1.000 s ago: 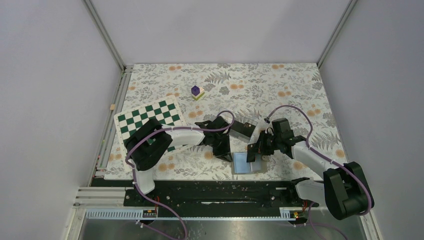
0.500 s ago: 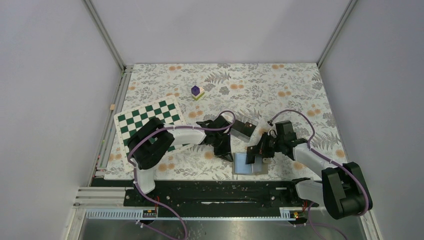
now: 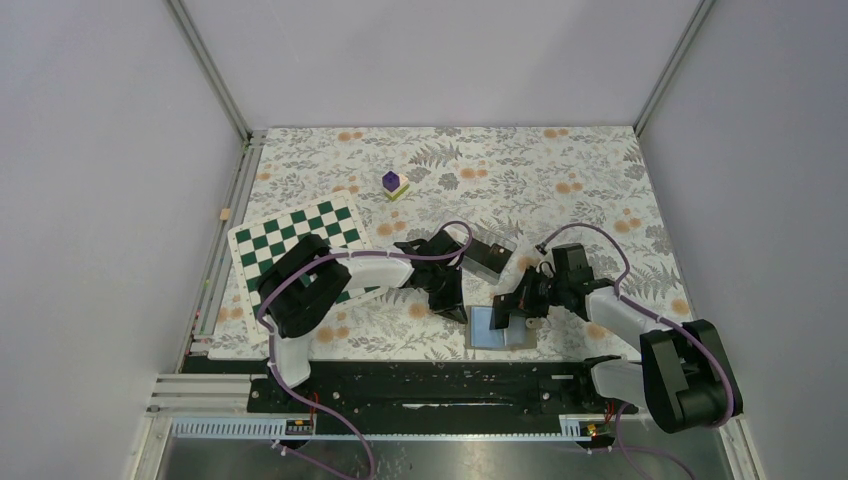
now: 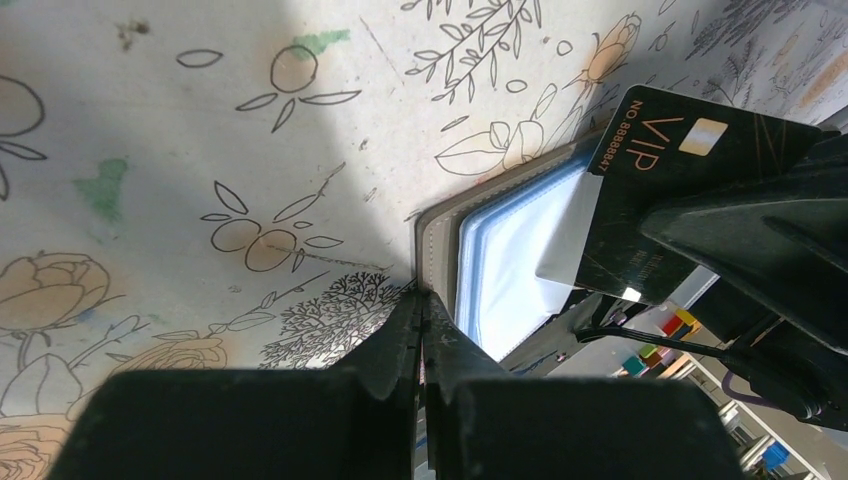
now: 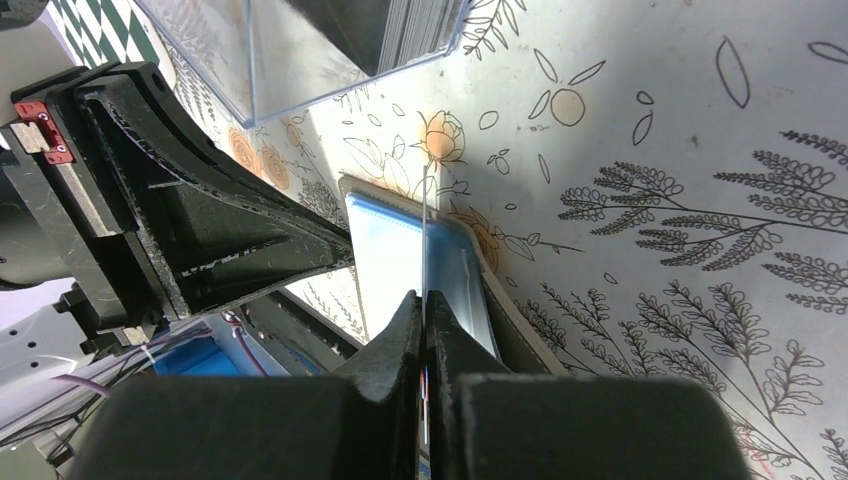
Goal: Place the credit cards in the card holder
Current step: Insert the credit card into the card holder.
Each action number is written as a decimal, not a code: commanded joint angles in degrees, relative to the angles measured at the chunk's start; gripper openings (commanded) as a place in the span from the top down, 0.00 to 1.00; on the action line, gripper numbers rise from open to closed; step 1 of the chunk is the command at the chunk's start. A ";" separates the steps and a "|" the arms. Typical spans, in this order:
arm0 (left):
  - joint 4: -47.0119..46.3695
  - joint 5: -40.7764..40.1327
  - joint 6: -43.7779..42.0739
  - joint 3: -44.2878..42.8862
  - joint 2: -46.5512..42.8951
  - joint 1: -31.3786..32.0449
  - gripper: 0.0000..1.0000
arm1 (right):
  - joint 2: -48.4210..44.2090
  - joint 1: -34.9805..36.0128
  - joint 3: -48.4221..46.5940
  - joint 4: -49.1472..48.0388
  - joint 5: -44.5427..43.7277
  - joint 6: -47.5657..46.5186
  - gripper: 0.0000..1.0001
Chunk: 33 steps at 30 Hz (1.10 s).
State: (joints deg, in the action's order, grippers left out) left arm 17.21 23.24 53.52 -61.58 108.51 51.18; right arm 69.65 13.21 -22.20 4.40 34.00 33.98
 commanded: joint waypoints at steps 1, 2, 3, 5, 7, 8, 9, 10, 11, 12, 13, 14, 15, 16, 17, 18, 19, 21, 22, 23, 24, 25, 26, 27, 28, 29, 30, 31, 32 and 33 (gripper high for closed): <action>4.28 -5.95 -2.33 1.08 4.61 0.55 1.00 | -0.76 -0.25 0.48 1.28 1.76 0.81 1.00; 4.22 -5.99 -2.28 1.11 4.75 0.52 1.00 | -1.07 -0.29 0.60 2.02 1.82 0.78 1.00; 4.30 -5.95 -2.28 1.11 4.70 0.60 1.00 | -1.22 -0.29 0.64 2.56 2.01 1.01 1.00; 4.32 -6.06 -2.32 1.03 4.78 0.60 1.00 | -0.99 -0.29 0.59 3.46 2.67 1.21 1.00; 4.47 -6.02 -2.36 1.06 4.82 0.53 1.00 | -0.32 -0.29 0.47 4.32 3.00 1.29 1.00; 4.49 -6.07 -2.41 1.05 4.87 0.52 1.00 | -0.04 -0.29 0.29 5.19 2.94 1.13 1.00; 4.50 -6.04 -2.41 1.08 4.95 0.57 1.00 | 0.23 -0.29 0.10 5.92 2.90 0.94 1.00; 4.54 -6.06 -2.38 0.97 4.97 0.53 1.00 | 0.33 -0.29 -0.11 6.55 2.96 0.73 1.00; 4.54 -6.02 -2.43 0.92 5.09 0.59 1.00 | 0.29 -0.29 -0.39 7.29 2.88 0.40 1.00; 4.70 -6.07 -2.45 0.83 5.17 0.60 1.00 | 0.17 -0.29 -0.61 8.03 2.79 0.12 1.00; 4.80 -6.11 -2.54 0.70 5.30 0.59 1.00 | -0.08 -0.29 -0.84 9.03 2.54 -0.21 1.00; 4.96 -6.14 -2.64 0.56 5.37 0.58 1.00 | -0.27 -0.29 -1.15 10.00 2.28 -0.81 1.00; 4.99 -6.11 -2.71 0.43 5.47 0.60 1.00 | -0.50 -0.27 -1.39 10.93 2.03 -1.26 1.00; 5.09 -6.07 -2.69 0.37 5.55 0.59 1.00 | -0.56 -0.29 -1.70 11.98 1.71 -1.76 1.00; 5.11 -6.19 -2.77 0.26 5.63 0.64 1.00 | -0.45 -0.24 -1.87 12.35 1.76 -1.96 1.00; 5.22 -6.16 -2.72 0.30 5.59 0.60 1.00 | -0.28 -0.27 -1.95 12.40 2.10 -2.00 1.00; 5.21 -6.18 -2.75 0.17 5.60 0.59 1.00 | 0.11 -0.24 -2.05 12.51 2.32 -2.03 1.00; 5.29 -6.23 -2.83 0.20 5.70 0.62 1.00 | 1.04 -0.27 -2.47 12.88 2.60 -2.26 1.00; 5.36 -6.30 -2.81 0.22 5.72 0.62 1.00 | 1.49 -0.29 -2.64 12.96 2.79 -2.41 1.00; 5.37 -6.32 -2.88 0.19 5.77 0.60 1.00 | 1.87 -0.29 -2.67 12.99 3.06 -2.46 1.00; 5.42 -6.30 -2.89 0.14 5.91 0.60 1.00 | 2.17 -0.29 -2.74 13.14 3.06 -2.44 1.00; 5.57 -6.23 -2.94 0.07 5.93 0.64 1.00 | 2.35 -0.25 -3.03 13.62 2.90 -2.51 1.00; 5.61 -6.33 -2.97 0.00 6.04 0.60 1.00 | 2.44 -0.27 -3.09 14.17 2.88 -2.59 1.00; 5.68 -6.33 -3.04 -0.07 6.02 0.60 1.00 | 2.44 -0.29 -3.26 14.62 2.72 -2.60 1.00; 5.77 -6.35 -3.04 -0.22 6.11 0.62 1.00 | 2.39 -0.27 -3.32 15.04 2.73 -2.63 1.00; 5.73 -6.43 -3.06 -0.28 6.16 0.62 1.00 | 2.36 -0.29 -3.30 15.35 2.84 -2.60 1.00; 5.73 -6.38 -3.07 -0.35 6.14 0.65 1.00 | 2.35 -0.29 -3.24 15.69 2.83 -2.72 1.00; 5.76 -6.40 -3.08 -0.44 6.20 0.60 1.00 | 2.43 -0.29 -3.27 15.91 2.88 -2.71 1.00; 5.82 -6.33 -3.13 -0.45 6.21 0.59 1.00 | 2.61 -0.29 -3.31 16.06 2.98 -2.69 1.00; 5.82 -6.33 -3.15 -0.39 6.27 0.61 1.00 | 2.93 -0.25 -3.32 16.15 3.17 -2.79 1.00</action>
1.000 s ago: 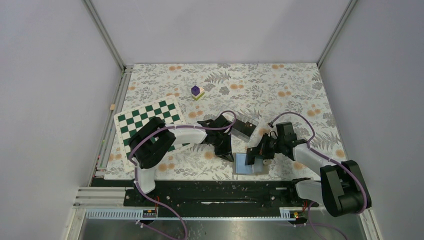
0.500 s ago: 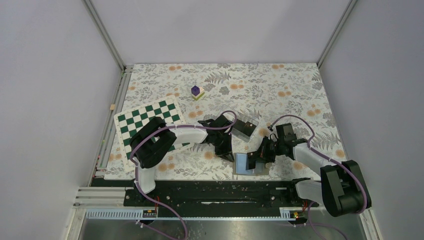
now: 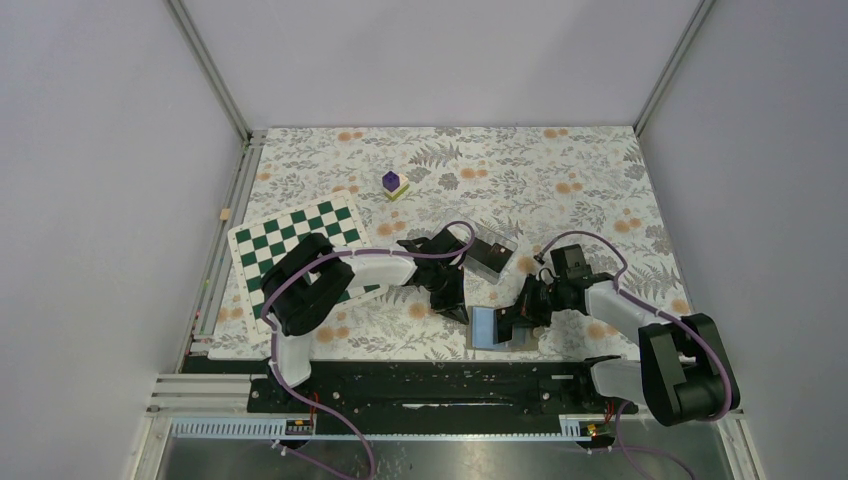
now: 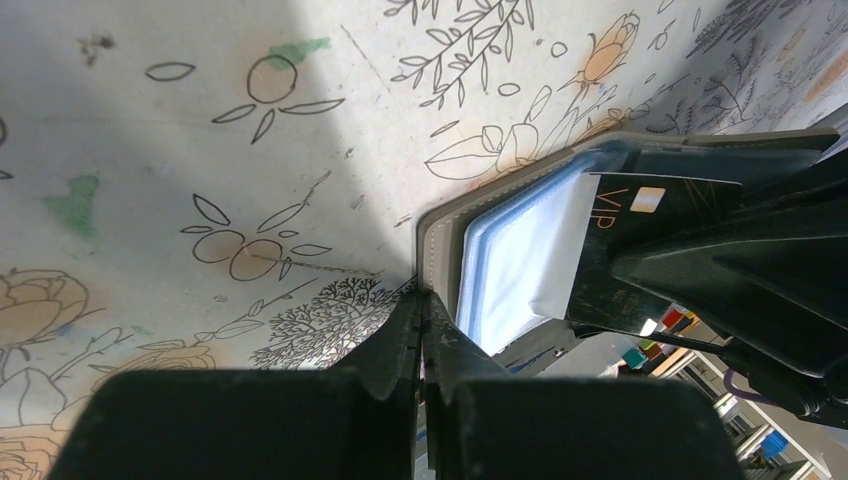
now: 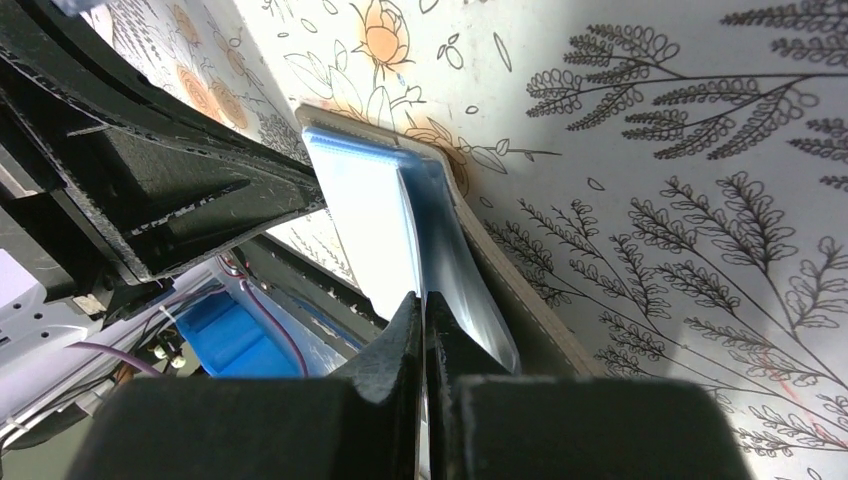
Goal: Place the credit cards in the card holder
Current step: Insert the credit card into the card holder.
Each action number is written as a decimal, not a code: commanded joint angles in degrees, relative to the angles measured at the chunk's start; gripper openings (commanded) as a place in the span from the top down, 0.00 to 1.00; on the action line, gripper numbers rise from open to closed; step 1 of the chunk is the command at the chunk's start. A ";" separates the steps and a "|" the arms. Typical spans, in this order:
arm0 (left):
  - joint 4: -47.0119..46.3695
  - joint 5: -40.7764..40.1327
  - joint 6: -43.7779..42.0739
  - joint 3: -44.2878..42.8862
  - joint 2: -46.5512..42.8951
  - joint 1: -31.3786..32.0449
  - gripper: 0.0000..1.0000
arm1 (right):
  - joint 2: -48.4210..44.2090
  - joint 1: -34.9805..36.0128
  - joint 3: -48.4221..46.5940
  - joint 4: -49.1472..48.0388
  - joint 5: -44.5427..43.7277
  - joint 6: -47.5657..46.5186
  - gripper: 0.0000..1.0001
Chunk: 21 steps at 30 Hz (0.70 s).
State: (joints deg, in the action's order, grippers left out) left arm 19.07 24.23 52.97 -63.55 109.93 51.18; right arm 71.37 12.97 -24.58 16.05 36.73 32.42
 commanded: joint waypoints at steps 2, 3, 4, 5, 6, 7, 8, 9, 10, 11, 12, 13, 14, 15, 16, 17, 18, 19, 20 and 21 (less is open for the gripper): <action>3.95 -7.33 -2.61 1.60 4.87 0.66 1.00 | 1.97 -0.05 -1.16 4.76 0.67 -1.32 1.00; 3.98 -7.27 -2.70 1.61 4.90 0.61 1.00 | 2.29 -0.02 -1.27 4.84 0.77 -1.39 1.00; 3.92 -7.33 -2.70 1.59 4.92 0.60 1.00 | 2.58 -0.04 -1.34 4.93 0.92 -1.49 1.00; 3.93 -7.28 -2.70 1.59 4.91 0.62 1.00 | 2.67 -0.03 -1.43 4.99 0.98 -1.56 1.00; 3.98 -7.28 -2.69 1.65 4.86 0.59 1.00 | 2.81 -0.01 -1.39 5.01 0.99 -1.57 1.00; 3.96 -7.29 -2.70 1.56 4.86 0.61 1.00 | 2.94 0.05 -1.43 4.88 0.98 -1.62 1.00; 3.95 -7.35 -2.70 1.56 4.88 0.61 1.00 | 3.09 0.10 -1.50 4.71 0.97 -1.58 1.00; 4.01 -7.28 -2.70 1.54 4.89 0.64 1.00 | 3.30 0.04 -1.52 4.39 0.97 -1.50 1.00; 3.96 -7.20 -2.70 1.50 4.99 0.60 1.00 | 3.56 0.04 -1.53 4.15 1.04 -1.43 1.00; 4.02 -7.16 -2.70 1.47 5.06 0.67 1.00 | 3.82 0.04 -1.58 3.85 1.09 -1.37 1.00; 3.98 -7.12 -2.70 1.43 5.05 0.61 1.00 | 4.04 0.05 -1.65 3.49 1.35 -1.23 1.00; 3.96 -7.12 -2.70 1.42 4.99 0.65 1.00 | 4.31 0.05 -1.68 3.05 1.59 -1.04 1.00; 3.92 -7.09 -2.70 1.47 5.05 0.60 1.00 | 4.46 0.04 -1.69 2.61 1.74 -0.86 1.00; 3.95 -7.06 -2.70 1.47 5.00 0.60 1.00 | 4.52 0.11 -1.63 2.25 1.85 -0.54 1.00; 3.92 -7.04 -2.70 1.44 5.03 0.66 1.00 | 4.62 0.23 -1.64 1.82 2.04 -0.39 1.00; 3.95 -7.05 -2.70 1.49 5.01 0.66 1.00 | 4.66 0.40 -1.78 1.76 2.06 -0.43 1.00; 4.00 -7.04 -2.72 1.42 4.96 0.64 1.00 | 4.73 0.58 -1.89 1.73 2.03 -0.37 1.00; 4.03 -7.06 -2.70 1.42 4.99 0.62 1.00 | 4.79 0.75 -2.06 1.83 1.97 -0.37 0.99; 3.97 -6.93 -2.82 1.49 4.99 0.65 1.00 | 4.88 0.96 -2.14 2.08 1.88 -0.42 0.94; 3.96 -6.94 -2.79 1.48 4.96 0.66 1.00 | 4.92 1.19 -2.27 2.38 1.71 -0.57 0.91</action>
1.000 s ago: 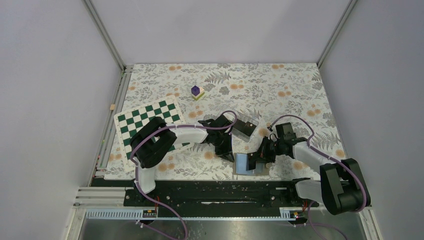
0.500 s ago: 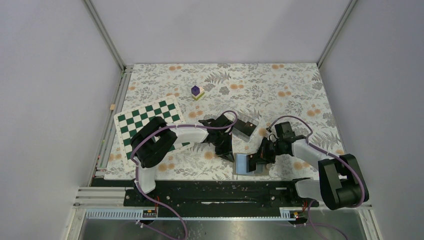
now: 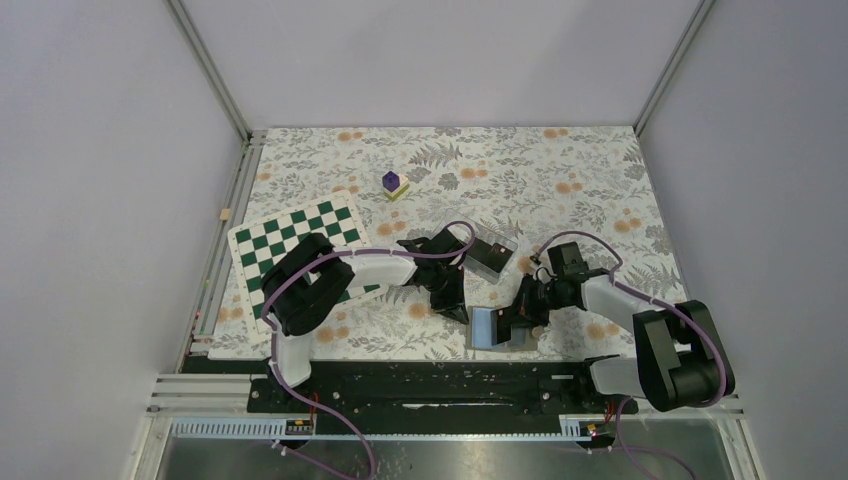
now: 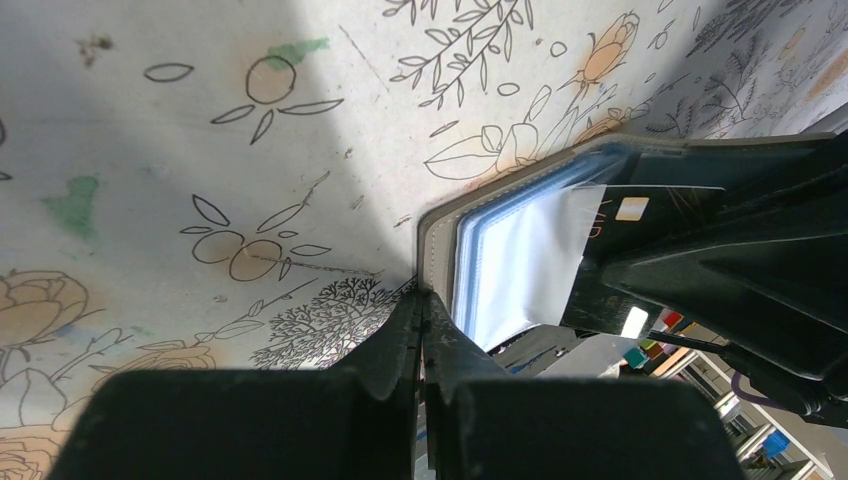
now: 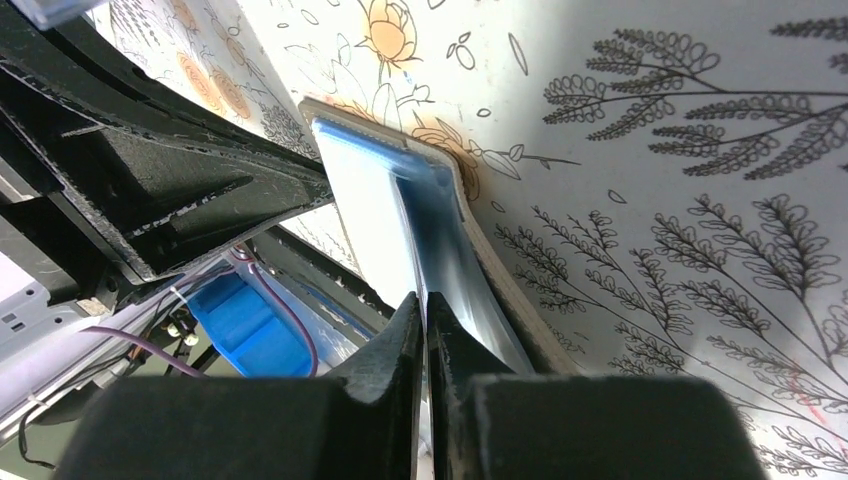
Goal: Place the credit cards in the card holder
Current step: Insert the credit card into the card holder.
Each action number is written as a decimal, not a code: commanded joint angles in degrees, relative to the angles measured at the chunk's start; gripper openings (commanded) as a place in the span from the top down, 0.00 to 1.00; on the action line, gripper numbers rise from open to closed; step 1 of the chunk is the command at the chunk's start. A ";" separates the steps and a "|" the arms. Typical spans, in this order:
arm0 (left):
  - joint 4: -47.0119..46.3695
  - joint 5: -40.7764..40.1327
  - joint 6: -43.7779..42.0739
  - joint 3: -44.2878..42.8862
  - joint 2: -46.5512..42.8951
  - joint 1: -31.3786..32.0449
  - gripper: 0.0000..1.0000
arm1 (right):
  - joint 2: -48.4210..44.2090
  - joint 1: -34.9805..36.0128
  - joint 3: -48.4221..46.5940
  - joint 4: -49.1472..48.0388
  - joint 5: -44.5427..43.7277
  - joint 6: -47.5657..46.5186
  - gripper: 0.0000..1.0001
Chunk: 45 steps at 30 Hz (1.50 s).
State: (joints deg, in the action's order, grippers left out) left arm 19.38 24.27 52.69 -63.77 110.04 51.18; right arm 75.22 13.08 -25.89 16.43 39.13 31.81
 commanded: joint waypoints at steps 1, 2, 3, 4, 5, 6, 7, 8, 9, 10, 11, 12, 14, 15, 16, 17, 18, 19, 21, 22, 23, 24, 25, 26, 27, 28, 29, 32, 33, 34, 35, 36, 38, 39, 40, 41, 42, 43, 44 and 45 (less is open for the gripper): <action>3.64 -6.96 -2.50 1.70 4.93 0.65 1.00 | 1.12 1.29 -1.23 2.55 -0.92 -0.38 0.89; 3.67 -6.96 -2.51 1.71 5.00 0.60 1.00 | 0.98 1.48 -1.40 2.99 -1.53 -0.39 0.88; 3.68 -7.02 -2.50 1.74 5.07 0.59 1.00 | 0.73 1.77 -1.48 3.33 -2.02 -0.40 0.85; 3.61 -6.90 -2.54 1.74 5.13 0.67 1.00 | 0.36 2.15 -1.76 4.05 -2.81 -0.62 0.82; 3.69 -6.83 -2.58 1.73 5.13 0.61 1.00 | -0.09 2.31 -2.11 5.03 -3.79 -0.83 0.78; 3.65 -6.79 -2.59 1.77 5.10 0.61 1.00 | -0.56 2.40 -2.45 5.89 -4.70 -1.07 0.74; 3.67 -6.79 -2.63 1.77 5.10 0.59 1.00 | -0.99 2.52 -2.78 6.75 -5.52 -1.33 0.70; 3.65 -6.81 -2.66 1.73 5.15 0.59 1.00 | -1.45 2.48 -3.11 7.64 -6.37 -1.58 0.67; 3.65 -6.85 -2.67 1.70 5.09 0.59 1.00 | -1.80 2.48 -3.38 8.42 -7.07 -1.84 0.64; 3.64 -6.86 -2.68 1.64 5.10 0.63 1.00 | -1.95 2.61 -3.82 9.22 -7.74 -2.24 0.60; 3.59 -6.80 -2.68 1.71 5.02 0.66 1.00 | -2.04 2.65 -4.21 10.10 -8.30 -2.63 0.56; 3.67 -6.71 -2.68 1.67 5.12 0.63 1.00 | -2.07 2.73 -4.60 10.65 -8.76 -2.87 0.52; 3.65 -6.58 -2.82 1.62 5.24 0.59 1.00 | -1.91 3.02 -5.37 11.76 -9.56 -3.22 0.49; 3.70 -6.58 -2.85 1.69 5.24 0.61 1.00 | -1.78 3.27 -5.79 12.21 -9.92 -3.37 0.48; 3.63 -6.53 -2.85 1.66 5.23 0.61 1.00 | -1.74 3.53 -6.22 12.62 -10.27 -3.46 0.46; 3.65 -6.45 -2.85 1.71 5.23 0.61 1.00 | -1.66 3.86 -6.58 13.05 -10.76 -3.51 0.45; 3.67 -6.43 -2.85 1.70 5.21 0.64 1.00 | -1.50 4.26 -6.96 13.39 -11.32 -3.63 0.44; 3.68 -6.40 -2.85 1.63 5.21 0.67 1.00 | -1.29 4.72 -7.41 13.85 -11.76 -3.75 0.43; 3.65 -6.37 -2.81 1.47 5.16 0.68 1.00 | -0.50 5.62 -8.06 14.20 -12.41 -3.94 0.41; 3.65 -6.36 -2.77 1.39 5.08 0.82 1.00 | -0.06 6.06 -8.19 14.25 -12.64 -3.97 0.40; 3.67 -6.36 -2.76 1.32 4.95 0.78 1.00 | 0.60 6.42 -8.43 14.24 -12.74 -4.06 0.39; 3.69 -6.39 -2.76 1.31 4.85 0.86 1.00 | 1.50 6.81 -8.56 14.09 -12.82 -4.12 0.39; 3.69 -6.40 -2.70 1.36 4.69 0.89 1.00 | 2.16 7.24 -8.72 13.94 -12.93 -4.20 0.38; 3.60 -6.38 -2.72 1.43 4.41 0.98 1.00 | 2.81 7.66 -8.92 13.72 -12.94 -4.30 0.37; 3.59 -6.30 -2.68 1.45 4.19 1.02 1.00 | 3.53 7.93 -9.09 13.35 -12.94 -4.41 0.37; 3.58 -6.29 -2.68 1.39 4.07 1.00 1.00 | 4.25 8.21 -9.33 12.96 -12.71 -4.45 0.36; 3.59 -6.18 -2.63 1.35 3.98 1.13 1.00 | 5.02 8.38 -9.46 12.53 -12.34 -4.43 0.36; 3.68 -5.88 -2.37 1.14 3.78 1.43 1.00 | 6.94 9.28 -10.46 11.35 -11.23 -4.31 0.36; 3.65 -5.76 -2.29 1.07 3.61 1.47 1.00 | 7.50 9.68 -10.87 11.01 -10.94 -4.24 0.36; 3.67 -5.69 -2.24 1.07 3.53 1.59 1.00 | 8.06 10.01 -11.19 10.72 -10.61 -4.15 0.36; 3.69 -5.68 -2.16 1.13 3.40 1.71 1.00 | 8.52 10.42 -11.66 10.53 -10.23 -3.93 0.36; 3.66 -5.68 -2.08 1.16 3.28 1.76 1.00 | 8.95 10.84 -12.05 10.32 -9.94 -3.71 0.36; 3.72 -5.69 -1.92 1.34 2.95 1.78 1.00 | 9.72 11.75 -12.92 10.07 -9.61 -3.32 0.36; 3.67 -5.69 -1.89 1.48 2.71 1.74 1.00 | 10.07 12.19 -13.24 10.02 -9.38 -3.14 0.36; 3.66 -5.82 -1.82 1.64 2.36 1.73 1.00 | 10.37 12.68 -13.61 9.81 -9.16 -3.01 0.36; 3.70 -6.01 -1.77 1.83 1.95 1.75 1.00 | 10.73 13.08 -13.96 9.77 -8.93 -2.99 0.36; 4.22 -6.54 -1.83 1.82 1.49 1.76 1.00 | 11.07 13.45 -14.41 9.83 -8.96 -3.00 0.36; 5.37 -7.41 -2.11 1.64 0.93 1.79 1.00 | 11.37 13.56 -14.61 9.92 -8.92 -3.00 0.36; 6.54 -8.72 -2.41 1.43 0.17 1.74 1.00 | 11.43 13.68 -14.77 9.94 -8.95 -3.05 0.36; 7.71 -9.88 -2.64 1.41 -0.70 1.73 1.00 | 11.59 13.72 -14.85 9.99 -8.98 -3.07 0.35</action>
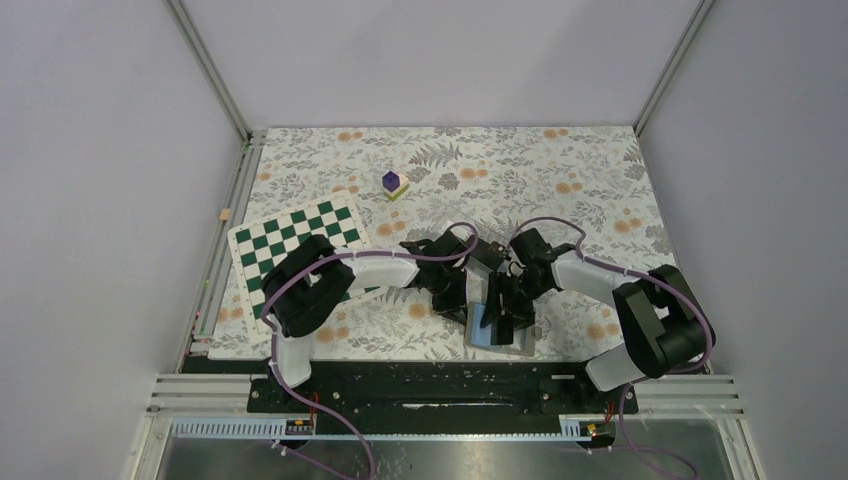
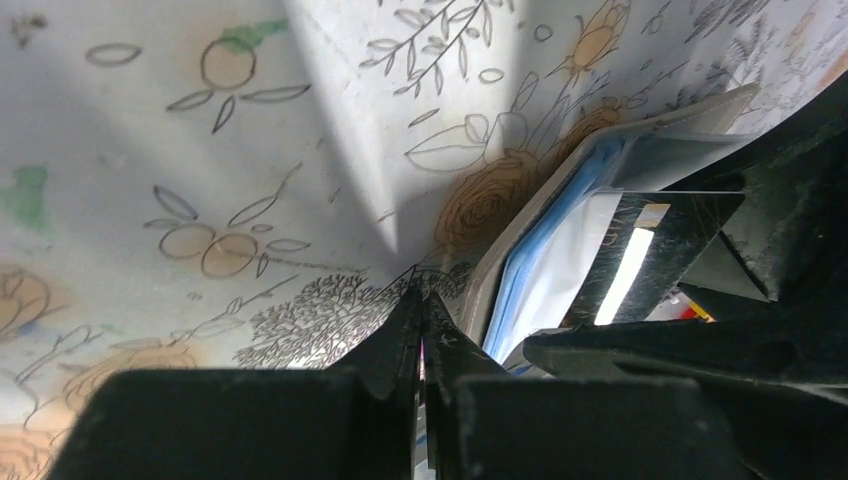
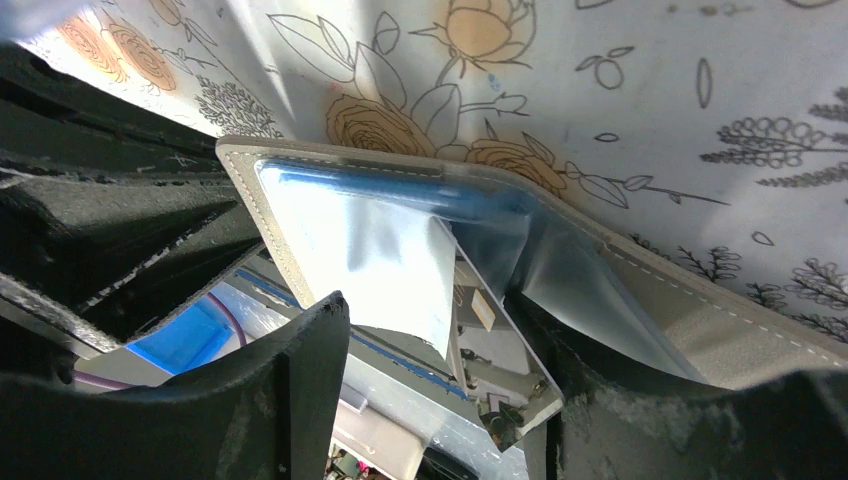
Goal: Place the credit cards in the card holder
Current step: Insert the credit card into the card holder.
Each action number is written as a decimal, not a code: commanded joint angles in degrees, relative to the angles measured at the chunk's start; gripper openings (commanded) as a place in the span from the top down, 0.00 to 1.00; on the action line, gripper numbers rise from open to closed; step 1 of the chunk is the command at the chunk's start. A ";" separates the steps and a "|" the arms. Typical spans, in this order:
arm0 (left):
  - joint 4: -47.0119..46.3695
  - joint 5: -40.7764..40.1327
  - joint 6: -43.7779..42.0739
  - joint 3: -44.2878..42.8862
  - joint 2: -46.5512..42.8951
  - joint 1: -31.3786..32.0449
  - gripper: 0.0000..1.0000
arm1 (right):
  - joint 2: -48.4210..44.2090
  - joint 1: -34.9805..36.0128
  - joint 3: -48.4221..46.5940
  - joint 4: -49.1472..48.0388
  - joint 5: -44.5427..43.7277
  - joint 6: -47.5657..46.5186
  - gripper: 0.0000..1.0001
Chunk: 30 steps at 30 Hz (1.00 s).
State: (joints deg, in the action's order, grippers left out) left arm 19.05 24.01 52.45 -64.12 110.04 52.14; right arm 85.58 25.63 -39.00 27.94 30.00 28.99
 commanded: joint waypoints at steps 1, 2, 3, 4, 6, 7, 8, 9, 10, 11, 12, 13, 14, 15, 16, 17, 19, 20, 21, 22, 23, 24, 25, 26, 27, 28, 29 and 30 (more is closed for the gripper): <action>8.94 -10.72 -2.57 1.79 -2.00 0.73 1.00 | 1.17 1.16 -1.82 -1.42 -0.04 -0.40 0.35; 9.97 -11.60 -2.68 1.78 -2.90 0.69 1.00 | 1.22 1.19 -1.85 -1.36 -0.16 -0.60 0.34; 10.49 -12.13 -2.80 1.76 -3.61 0.76 1.00 | 1.20 1.15 -1.72 -1.40 -0.19 -0.63 0.34; 11.00 -12.54 -2.79 1.70 -4.27 0.73 0.99 | 1.17 1.18 -1.74 -1.32 -0.15 -0.68 0.33; 12.34 -13.62 -2.85 1.35 -5.34 0.75 0.93 | 1.35 1.18 -1.69 -1.35 -0.17 -0.89 0.32; 13.31 -14.57 -2.99 1.02 -5.80 0.70 0.90 | 1.49 1.18 -1.76 -1.33 -0.23 -0.98 0.32; 14.64 -15.72 -3.23 0.62 -6.21 0.73 0.86 | 1.62 1.18 -1.66 -1.38 -0.25 -0.96 0.32; 15.63 -16.91 -3.49 0.28 -6.59 0.77 0.83 | 1.77 1.18 -1.73 -1.41 -0.22 -0.96 0.31; 16.05 -17.78 -3.73 0.13 -7.29 0.74 0.80 | 2.01 1.18 -1.69 -1.47 -0.12 -1.04 0.31; 15.69 -17.84 -3.93 0.09 -7.71 0.76 0.80 | 2.10 1.18 -1.69 -1.42 -0.04 -1.04 0.31; 14.59 -16.74 -4.12 0.25 -8.23 0.71 0.78 | 2.20 1.18 -1.80 -1.51 -0.02 -1.12 0.31; 12.54 -15.37 -4.14 0.76 -8.81 0.79 0.76 | 2.26 1.18 -1.85 -1.56 0.02 -1.11 0.31; 9.39 -13.60 -4.02 1.86 -9.77 0.77 0.74 | 2.30 1.18 -1.90 -1.51 0.05 -1.25 0.31; 6.89 -11.81 -3.60 2.90 -10.39 0.81 0.73 | 2.33 1.16 -1.89 -1.44 0.11 -1.25 0.31; 3.87 -10.28 -2.90 3.94 -11.01 0.78 0.72 | 2.33 1.18 -1.91 -1.50 0.13 -1.22 0.31; 0.63 -8.52 -2.27 4.78 -11.52 0.84 0.71 | 2.33 1.22 -1.87 -1.50 0.16 -1.22 0.30; -3.71 -6.25 -1.64 5.48 -12.08 1.19 0.71 | 2.41 1.14 -1.87 -1.58 0.31 -1.22 0.29; -4.24 -5.98 -1.63 5.27 -11.95 1.38 0.71 | 2.49 1.17 -1.90 -1.53 0.40 -1.34 0.29; -4.65 -5.51 -1.80 4.79 -11.53 1.56 0.72 | 2.53 1.18 -1.89 -1.65 0.48 -1.31 0.29; -4.81 -5.13 -1.97 4.45 -10.88 1.74 0.73 | 2.57 1.18 -1.85 -1.64 0.66 -1.31 0.29; -5.00 -4.61 -1.85 4.08 -10.13 1.96 0.74 | 2.69 1.19 -1.74 -1.77 0.74 -1.31 0.29; -5.38 -4.11 -1.82 3.88 -9.25 2.11 0.76 | 2.69 1.18 -1.63 -1.88 0.88 -1.21 0.29; -6.05 -3.93 -1.67 3.63 -8.48 2.39 0.78 | 2.68 1.18 -1.67 -1.84 0.94 -1.14 0.29; -6.64 -3.74 -1.54 3.65 -7.88 2.58 0.80 | 2.58 1.18 -1.59 -1.96 0.97 -1.11 0.29; -6.99 -3.60 -1.52 3.51 -7.08 2.82 0.82 | 2.47 1.16 -1.49 -1.93 0.95 -1.05 0.29; -6.85 -3.40 -1.60 3.21 -6.16 2.87 0.84 | 2.36 1.18 -1.41 -2.02 1.03 -0.95 0.28; -5.81 -3.70 -1.78 2.79 -4.99 2.90 0.86 | 2.25 1.18 -1.30 -2.15 1.13 -0.88 0.28; -4.55 -4.29 -2.21 2.18 -3.91 2.88 0.87 | 2.14 1.18 -1.26 -2.05 1.19 -0.79 0.27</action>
State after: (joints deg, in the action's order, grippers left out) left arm 15.35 18.52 50.57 -59.40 102.48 54.59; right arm 86.87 26.11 -40.07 27.99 31.18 28.99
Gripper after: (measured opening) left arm 0.152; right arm 0.715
